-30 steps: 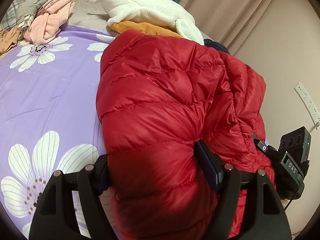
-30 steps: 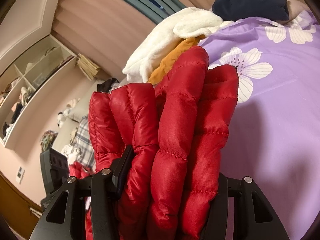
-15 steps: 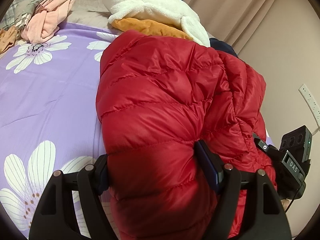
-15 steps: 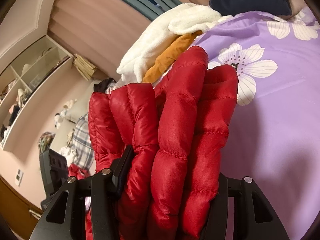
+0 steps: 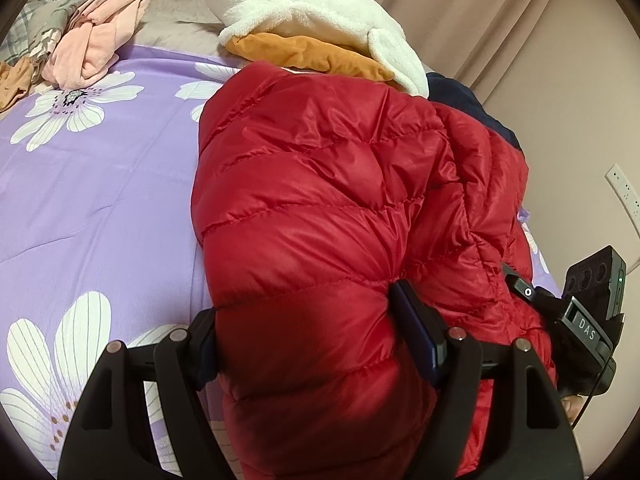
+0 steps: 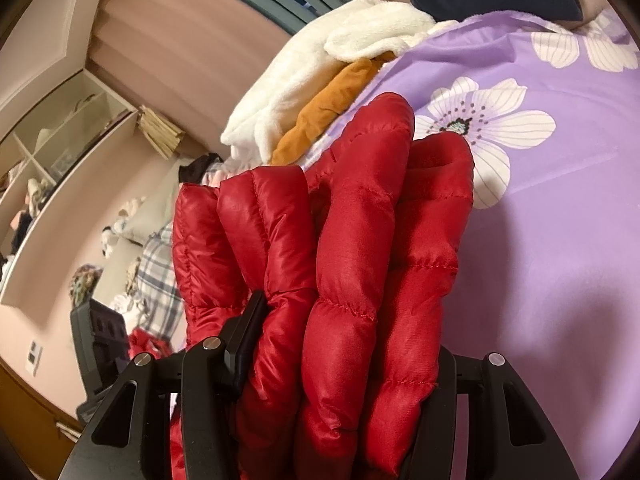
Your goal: Fold large clothes
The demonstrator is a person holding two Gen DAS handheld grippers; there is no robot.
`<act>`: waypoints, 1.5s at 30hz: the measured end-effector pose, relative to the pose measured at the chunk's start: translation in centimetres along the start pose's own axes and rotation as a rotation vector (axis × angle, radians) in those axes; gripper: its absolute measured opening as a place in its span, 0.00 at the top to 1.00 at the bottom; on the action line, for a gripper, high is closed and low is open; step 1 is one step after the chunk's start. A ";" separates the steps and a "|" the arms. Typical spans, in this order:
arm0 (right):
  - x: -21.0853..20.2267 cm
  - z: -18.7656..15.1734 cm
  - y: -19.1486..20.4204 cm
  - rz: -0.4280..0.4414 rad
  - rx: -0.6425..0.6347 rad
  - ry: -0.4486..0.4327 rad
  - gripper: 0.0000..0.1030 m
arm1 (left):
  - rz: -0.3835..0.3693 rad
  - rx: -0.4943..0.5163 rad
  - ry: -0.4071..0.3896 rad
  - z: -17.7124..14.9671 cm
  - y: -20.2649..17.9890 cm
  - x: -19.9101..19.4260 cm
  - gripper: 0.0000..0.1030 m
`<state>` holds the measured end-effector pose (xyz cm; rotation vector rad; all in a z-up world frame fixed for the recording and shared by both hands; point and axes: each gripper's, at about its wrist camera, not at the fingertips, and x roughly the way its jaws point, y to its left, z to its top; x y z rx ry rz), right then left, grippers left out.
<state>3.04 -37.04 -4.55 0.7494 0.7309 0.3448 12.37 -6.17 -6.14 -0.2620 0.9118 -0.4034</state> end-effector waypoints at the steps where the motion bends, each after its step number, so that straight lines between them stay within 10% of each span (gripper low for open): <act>1: 0.0 0.0 0.0 -0.005 0.001 0.002 0.48 | 0.004 0.005 0.001 0.0 0.1 0.1 0.26; 45: 1.0 -0.5 -1.2 -0.148 -0.001 0.071 0.41 | 0.113 0.065 0.035 -0.8 -0.7 0.2 0.21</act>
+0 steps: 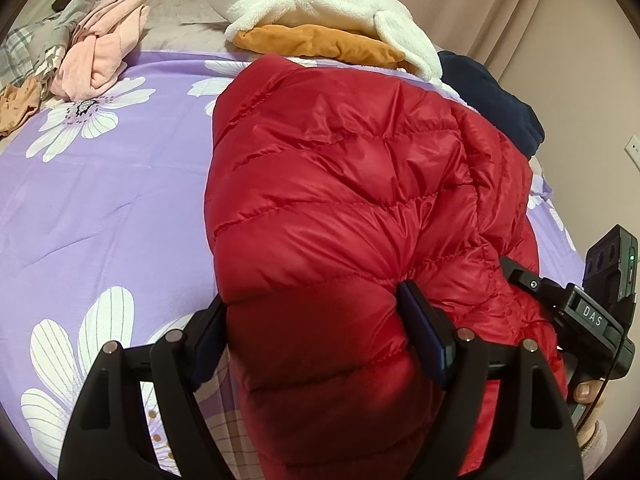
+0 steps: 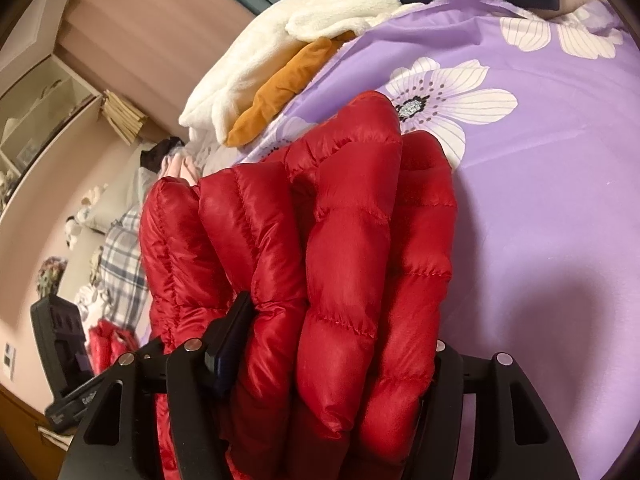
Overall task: Fold large clothes
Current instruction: 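Lower the jacket bundle onto the bedspread with both tools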
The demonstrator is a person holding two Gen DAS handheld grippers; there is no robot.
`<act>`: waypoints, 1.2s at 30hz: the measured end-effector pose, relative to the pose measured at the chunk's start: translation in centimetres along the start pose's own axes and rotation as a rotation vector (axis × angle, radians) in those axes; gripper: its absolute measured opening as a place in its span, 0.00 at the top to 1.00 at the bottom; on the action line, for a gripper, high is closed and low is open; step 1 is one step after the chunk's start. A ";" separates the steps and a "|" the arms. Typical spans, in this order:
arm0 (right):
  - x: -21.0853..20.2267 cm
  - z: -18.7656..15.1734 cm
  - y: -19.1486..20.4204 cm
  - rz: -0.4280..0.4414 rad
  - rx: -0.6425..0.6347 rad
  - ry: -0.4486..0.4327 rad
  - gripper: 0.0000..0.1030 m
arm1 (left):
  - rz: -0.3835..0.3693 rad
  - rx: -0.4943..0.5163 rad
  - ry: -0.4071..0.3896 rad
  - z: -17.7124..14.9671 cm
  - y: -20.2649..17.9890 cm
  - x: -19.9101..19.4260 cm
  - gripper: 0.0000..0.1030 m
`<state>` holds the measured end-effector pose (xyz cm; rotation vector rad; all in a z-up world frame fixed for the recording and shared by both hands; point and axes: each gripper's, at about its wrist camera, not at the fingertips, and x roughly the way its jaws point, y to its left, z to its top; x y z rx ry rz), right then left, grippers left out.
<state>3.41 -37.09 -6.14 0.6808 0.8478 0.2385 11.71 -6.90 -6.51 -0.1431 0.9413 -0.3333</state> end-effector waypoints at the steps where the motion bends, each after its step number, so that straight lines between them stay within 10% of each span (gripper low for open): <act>1: 0.0 0.0 0.0 -0.004 -0.003 0.000 0.41 | 0.004 0.002 0.000 0.0 0.0 0.0 0.21; 36: -0.7 -0.2 0.8 -0.089 -0.037 -0.004 0.39 | 0.082 0.048 0.002 -0.6 -1.0 -0.9 0.20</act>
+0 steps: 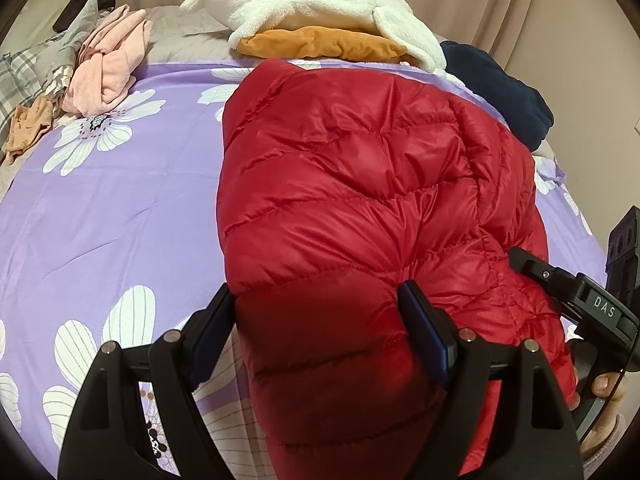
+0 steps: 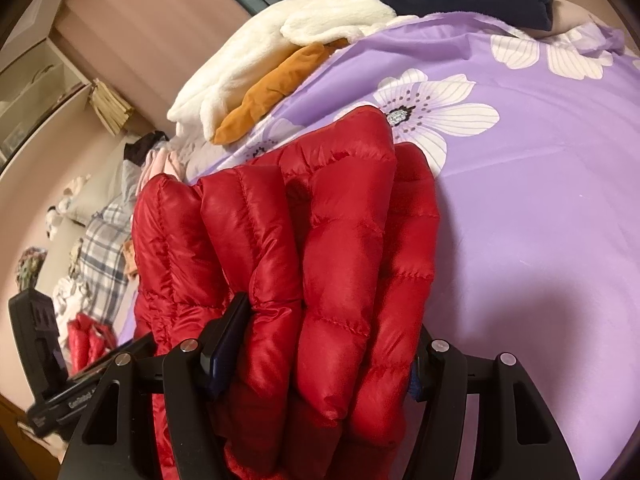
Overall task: Fold large clothes
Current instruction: 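Lower the jacket bundle onto the bedspread with both tools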
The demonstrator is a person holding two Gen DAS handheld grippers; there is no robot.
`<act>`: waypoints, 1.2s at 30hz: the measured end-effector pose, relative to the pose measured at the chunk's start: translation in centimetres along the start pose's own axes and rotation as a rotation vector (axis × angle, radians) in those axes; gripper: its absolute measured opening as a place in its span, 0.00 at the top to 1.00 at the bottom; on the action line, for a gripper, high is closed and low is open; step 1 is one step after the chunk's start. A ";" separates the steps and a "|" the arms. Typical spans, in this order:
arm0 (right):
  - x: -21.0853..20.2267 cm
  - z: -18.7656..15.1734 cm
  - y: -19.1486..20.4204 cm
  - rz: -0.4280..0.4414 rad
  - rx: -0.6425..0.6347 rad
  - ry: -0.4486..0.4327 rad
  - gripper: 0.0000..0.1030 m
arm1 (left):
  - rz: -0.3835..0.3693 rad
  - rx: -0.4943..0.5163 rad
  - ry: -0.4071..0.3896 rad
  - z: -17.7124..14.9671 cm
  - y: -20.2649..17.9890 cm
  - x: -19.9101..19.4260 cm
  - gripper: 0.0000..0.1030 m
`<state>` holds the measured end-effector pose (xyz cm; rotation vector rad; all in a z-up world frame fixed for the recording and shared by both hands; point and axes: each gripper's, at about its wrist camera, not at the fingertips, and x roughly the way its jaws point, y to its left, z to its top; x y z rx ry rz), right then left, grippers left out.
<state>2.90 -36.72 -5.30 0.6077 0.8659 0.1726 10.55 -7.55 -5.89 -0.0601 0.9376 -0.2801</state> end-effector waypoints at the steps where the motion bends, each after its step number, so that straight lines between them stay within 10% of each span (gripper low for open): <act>1: 0.0 0.0 0.0 -0.001 0.001 -0.001 0.39 | 0.001 0.001 0.000 0.0 0.0 0.0 0.20; 36: -0.9 -0.4 -0.5 -0.011 0.025 -0.003 0.39 | 0.010 -0.002 0.008 -1.6 0.1 -1.0 0.18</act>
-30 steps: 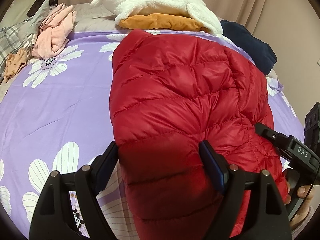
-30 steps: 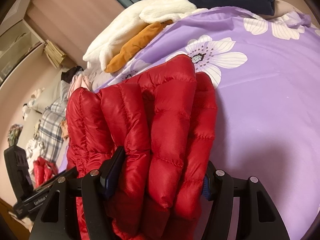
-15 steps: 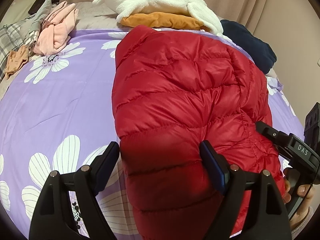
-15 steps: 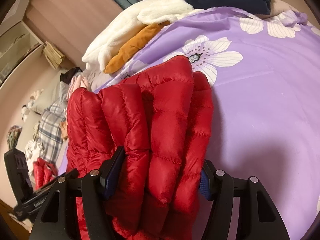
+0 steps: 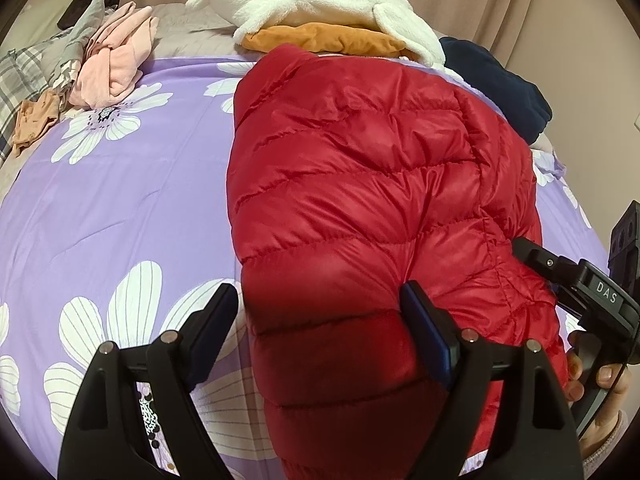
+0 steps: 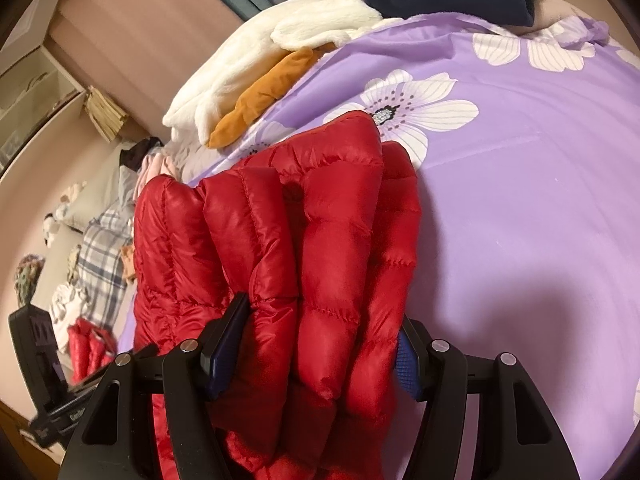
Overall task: Fold large clothes
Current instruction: 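Lower the jacket bundle onto the bedspread with both tools, then open the right tool and release the jacket while the left tool opens too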
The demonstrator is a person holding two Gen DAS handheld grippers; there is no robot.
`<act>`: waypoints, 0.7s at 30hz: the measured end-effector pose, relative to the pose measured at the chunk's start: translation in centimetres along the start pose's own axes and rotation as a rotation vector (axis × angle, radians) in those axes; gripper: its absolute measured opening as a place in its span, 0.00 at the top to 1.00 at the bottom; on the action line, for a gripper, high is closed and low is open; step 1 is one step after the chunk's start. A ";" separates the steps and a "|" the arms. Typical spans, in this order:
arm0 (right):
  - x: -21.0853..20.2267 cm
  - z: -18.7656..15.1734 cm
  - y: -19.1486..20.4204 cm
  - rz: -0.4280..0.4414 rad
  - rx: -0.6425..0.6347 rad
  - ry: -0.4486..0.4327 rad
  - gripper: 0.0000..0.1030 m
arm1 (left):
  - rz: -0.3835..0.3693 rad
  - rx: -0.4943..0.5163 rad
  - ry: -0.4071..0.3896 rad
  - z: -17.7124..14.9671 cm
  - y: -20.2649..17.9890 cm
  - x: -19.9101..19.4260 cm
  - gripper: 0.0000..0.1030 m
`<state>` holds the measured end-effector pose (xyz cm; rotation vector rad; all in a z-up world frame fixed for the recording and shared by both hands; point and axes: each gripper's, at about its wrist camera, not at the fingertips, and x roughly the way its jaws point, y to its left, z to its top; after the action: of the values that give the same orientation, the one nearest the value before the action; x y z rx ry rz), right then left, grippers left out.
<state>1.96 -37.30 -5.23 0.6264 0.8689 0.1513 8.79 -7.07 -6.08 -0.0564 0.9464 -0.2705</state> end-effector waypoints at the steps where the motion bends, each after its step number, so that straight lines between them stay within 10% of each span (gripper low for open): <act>1: -0.1 -0.1 0.0 -0.001 0.002 -0.001 0.39 | 0.001 0.001 0.002 0.0 0.0 0.0 0.17; 21: -2.0 -0.5 1.5 -0.078 -0.067 -0.040 0.39 | 0.008 0.004 0.010 -1.2 -0.2 -0.5 0.16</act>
<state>0.52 -36.62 -3.29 0.5306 0.8450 0.0969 7.52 -7.03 -6.40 -0.0475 0.9554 -0.2657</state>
